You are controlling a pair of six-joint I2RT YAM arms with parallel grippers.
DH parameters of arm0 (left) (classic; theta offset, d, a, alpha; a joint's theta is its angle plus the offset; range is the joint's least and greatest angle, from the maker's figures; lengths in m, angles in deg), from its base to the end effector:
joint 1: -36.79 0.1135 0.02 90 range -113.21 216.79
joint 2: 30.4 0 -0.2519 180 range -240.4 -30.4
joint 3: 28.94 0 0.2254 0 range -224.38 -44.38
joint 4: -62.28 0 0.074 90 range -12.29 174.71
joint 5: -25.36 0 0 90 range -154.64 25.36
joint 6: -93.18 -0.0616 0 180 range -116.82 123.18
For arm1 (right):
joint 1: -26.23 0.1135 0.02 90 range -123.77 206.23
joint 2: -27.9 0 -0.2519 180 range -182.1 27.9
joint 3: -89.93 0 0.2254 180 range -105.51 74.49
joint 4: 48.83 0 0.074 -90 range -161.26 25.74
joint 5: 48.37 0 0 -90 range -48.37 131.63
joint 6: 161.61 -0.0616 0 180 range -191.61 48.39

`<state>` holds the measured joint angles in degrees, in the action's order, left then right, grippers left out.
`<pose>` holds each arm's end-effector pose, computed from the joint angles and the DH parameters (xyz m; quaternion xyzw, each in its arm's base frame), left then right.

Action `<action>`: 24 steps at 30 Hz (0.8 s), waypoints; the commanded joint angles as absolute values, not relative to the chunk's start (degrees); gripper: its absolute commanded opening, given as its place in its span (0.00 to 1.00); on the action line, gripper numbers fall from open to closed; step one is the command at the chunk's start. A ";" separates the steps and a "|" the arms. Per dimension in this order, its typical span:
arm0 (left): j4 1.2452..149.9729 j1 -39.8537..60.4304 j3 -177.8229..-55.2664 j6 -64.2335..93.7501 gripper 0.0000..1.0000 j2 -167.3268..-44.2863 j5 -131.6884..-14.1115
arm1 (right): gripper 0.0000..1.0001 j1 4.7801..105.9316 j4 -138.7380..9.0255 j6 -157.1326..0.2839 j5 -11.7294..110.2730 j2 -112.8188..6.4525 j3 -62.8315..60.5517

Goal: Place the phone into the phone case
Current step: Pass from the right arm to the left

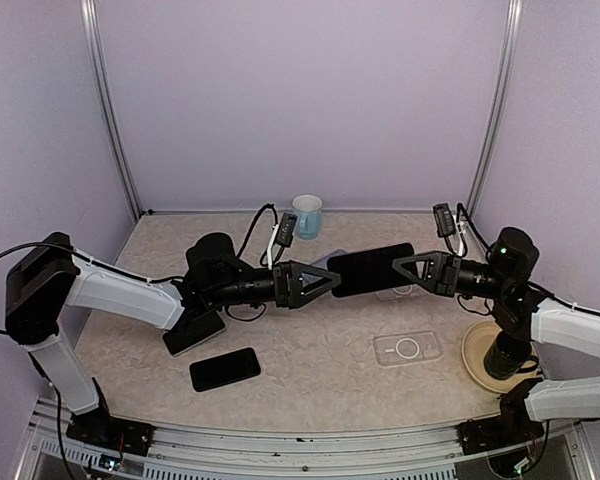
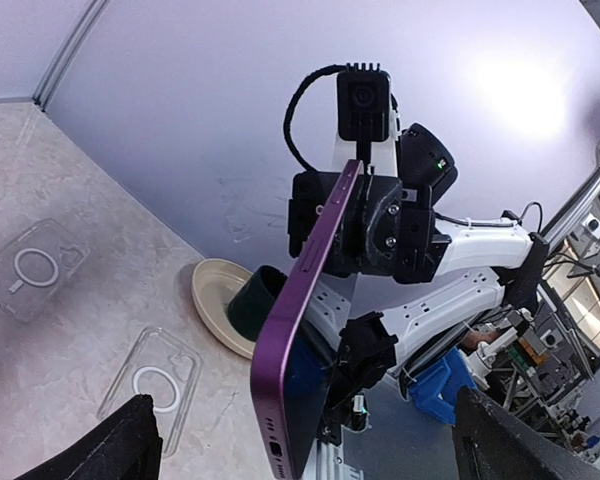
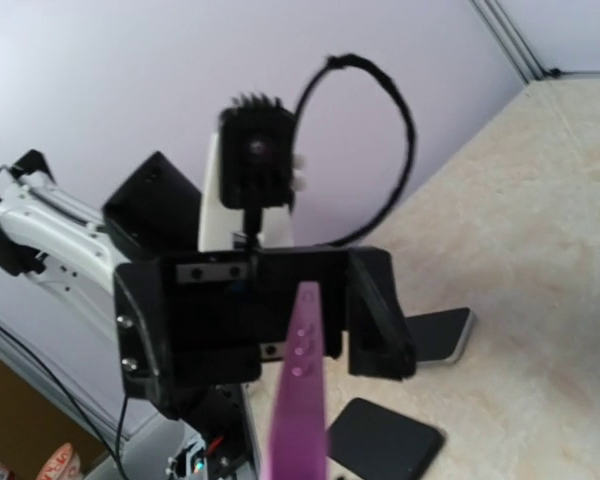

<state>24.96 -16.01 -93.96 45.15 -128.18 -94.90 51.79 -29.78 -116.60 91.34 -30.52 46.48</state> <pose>0.1992 -0.3138 0.2512 0.2527 0.6339 -0.6418 0.3499 0.1776 0.1370 0.2780 -0.1988 0.6614 0.6173 0.3767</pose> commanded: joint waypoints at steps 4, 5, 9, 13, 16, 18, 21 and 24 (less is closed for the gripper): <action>14.25 -15.76 -94.29 50.26 0.97 -131.81 -100.11 | 0.00 54.82 -17.62 -119.04 91.83 -34.10 46.30; 13.65 -15.77 -94.41 50.55 0.96 -132.09 -100.52 | 0.00 55.14 -17.06 -119.18 91.63 -34.78 46.18; 11.70 -15.77 -94.35 51.73 0.88 -133.09 -101.33 | 0.00 56.21 -14.80 -119.50 90.97 -37.49 45.77; 11.02 -15.76 -94.06 51.99 0.81 -133.34 -101.72 | 0.00 56.70 -13.06 -119.68 90.77 -39.59 45.45; 10.71 -15.75 -93.77 52.12 0.73 -133.24 -101.62 | 0.00 56.98 -12.47 -119.57 90.47 -40.65 45.16; 10.31 -15.83 -93.69 52.38 0.70 -133.28 -101.65 | 0.00 57.14 -11.74 -119.51 90.50 -41.19 45.22; 9.62 -15.81 -93.68 52.92 0.66 -133.53 -102.05 | 0.00 57.25 -10.58 -119.04 90.04 -41.49 45.40; 8.90 -15.86 -93.85 53.51 0.61 -133.90 -102.46 | 0.00 57.43 -10.32 -118.24 89.35 -41.70 45.49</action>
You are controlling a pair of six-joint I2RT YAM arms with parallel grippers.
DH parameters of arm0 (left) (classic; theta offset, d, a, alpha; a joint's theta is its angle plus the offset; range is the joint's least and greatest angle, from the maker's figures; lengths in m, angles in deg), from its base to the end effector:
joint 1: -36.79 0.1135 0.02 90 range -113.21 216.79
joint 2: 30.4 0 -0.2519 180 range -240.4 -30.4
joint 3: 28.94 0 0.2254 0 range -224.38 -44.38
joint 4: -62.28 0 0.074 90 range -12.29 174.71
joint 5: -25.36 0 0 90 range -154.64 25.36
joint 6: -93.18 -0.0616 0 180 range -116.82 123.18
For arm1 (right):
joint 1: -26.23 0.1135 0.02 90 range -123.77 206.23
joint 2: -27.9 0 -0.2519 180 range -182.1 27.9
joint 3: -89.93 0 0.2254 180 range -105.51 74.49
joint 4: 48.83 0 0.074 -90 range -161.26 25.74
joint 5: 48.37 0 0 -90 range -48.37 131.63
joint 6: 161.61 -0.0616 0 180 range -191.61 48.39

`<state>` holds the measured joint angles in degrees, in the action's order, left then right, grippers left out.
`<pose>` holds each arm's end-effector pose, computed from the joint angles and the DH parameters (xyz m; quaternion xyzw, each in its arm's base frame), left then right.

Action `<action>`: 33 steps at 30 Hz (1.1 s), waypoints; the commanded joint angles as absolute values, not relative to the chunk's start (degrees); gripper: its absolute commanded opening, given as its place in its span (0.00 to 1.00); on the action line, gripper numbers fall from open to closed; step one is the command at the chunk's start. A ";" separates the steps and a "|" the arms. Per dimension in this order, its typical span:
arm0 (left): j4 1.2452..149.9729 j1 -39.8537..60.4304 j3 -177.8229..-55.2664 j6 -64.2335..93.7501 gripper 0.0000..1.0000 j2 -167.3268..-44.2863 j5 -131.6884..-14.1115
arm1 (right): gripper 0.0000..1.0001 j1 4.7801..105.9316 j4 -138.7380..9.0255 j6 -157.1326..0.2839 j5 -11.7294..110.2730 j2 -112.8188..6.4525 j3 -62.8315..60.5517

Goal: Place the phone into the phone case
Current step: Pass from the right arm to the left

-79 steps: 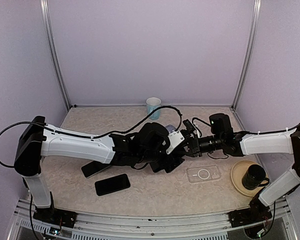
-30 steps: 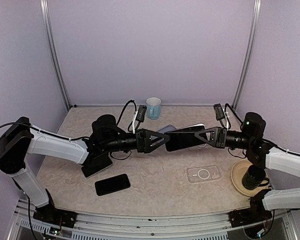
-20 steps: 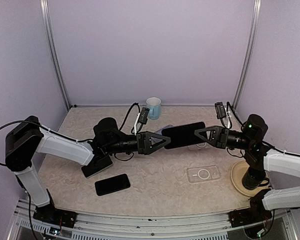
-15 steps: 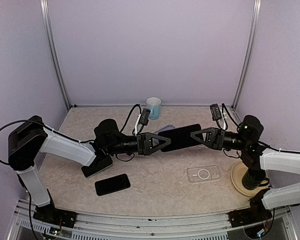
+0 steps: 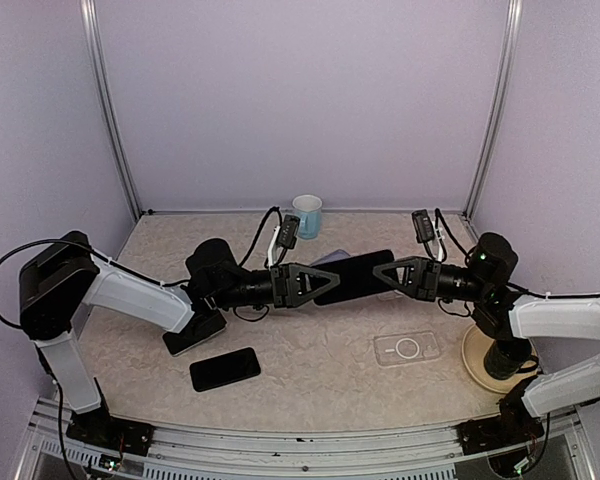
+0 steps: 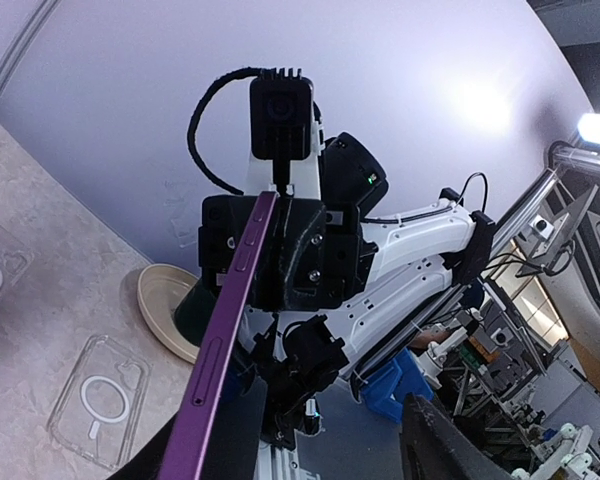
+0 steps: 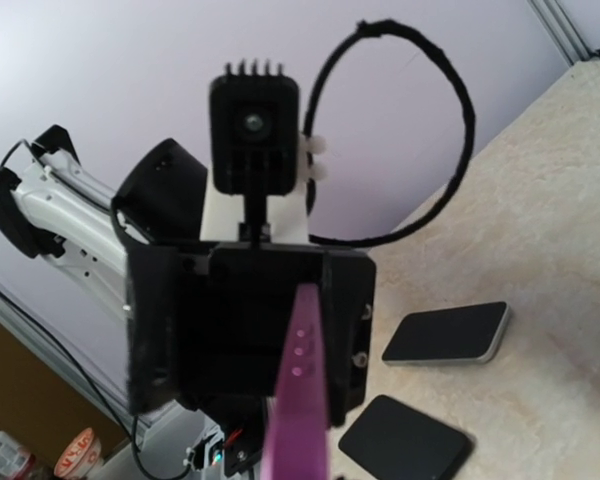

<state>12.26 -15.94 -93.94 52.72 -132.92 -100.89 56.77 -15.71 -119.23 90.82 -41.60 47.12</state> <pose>0.1976 -0.3198 0.2489 0.2591 0.5879 -0.6993 0.3135 0.1888 0.1655 0.2610 -0.2169 0.6452 0.6427 0.3515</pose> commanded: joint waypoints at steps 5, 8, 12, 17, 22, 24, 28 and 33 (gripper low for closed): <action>8.70 -15.84 -93.89 53.74 0.55 -134.32 -102.68 | 0.00 57.52 -9.58 -118.09 89.21 -42.77 45.24; 8.48 -15.77 -93.79 53.78 0.46 -134.33 -102.72 | 0.00 57.52 -9.26 -118.19 89.25 -43.34 45.30; 7.97 -15.77 -93.64 54.17 0.31 -134.46 -103.00 | 0.00 57.52 -8.67 -118.52 89.65 -43.90 45.40; 7.30 -15.76 -93.76 54.63 0.06 -134.70 -103.37 | 0.00 57.52 -8.77 -118.31 89.89 -44.06 45.40; 7.25 -15.68 -93.86 54.89 0.00 -134.65 -103.78 | 0.00 57.52 -9.94 -117.63 90.06 -43.87 44.86; 7.31 -15.48 -93.69 54.91 0.00 -134.41 -103.76 | 0.05 57.52 -11.60 -116.78 89.77 -43.70 44.31; 8.15 -14.56 -92.96 54.90 0.00 -133.35 -102.55 | 0.37 57.50 -17.92 -113.19 88.65 -42.94 42.37; 11.51 -12.73 -91.20 53.58 0.00 -130.92 -99.51 | 0.63 57.34 -31.16 -105.21 83.74 -40.95 38.55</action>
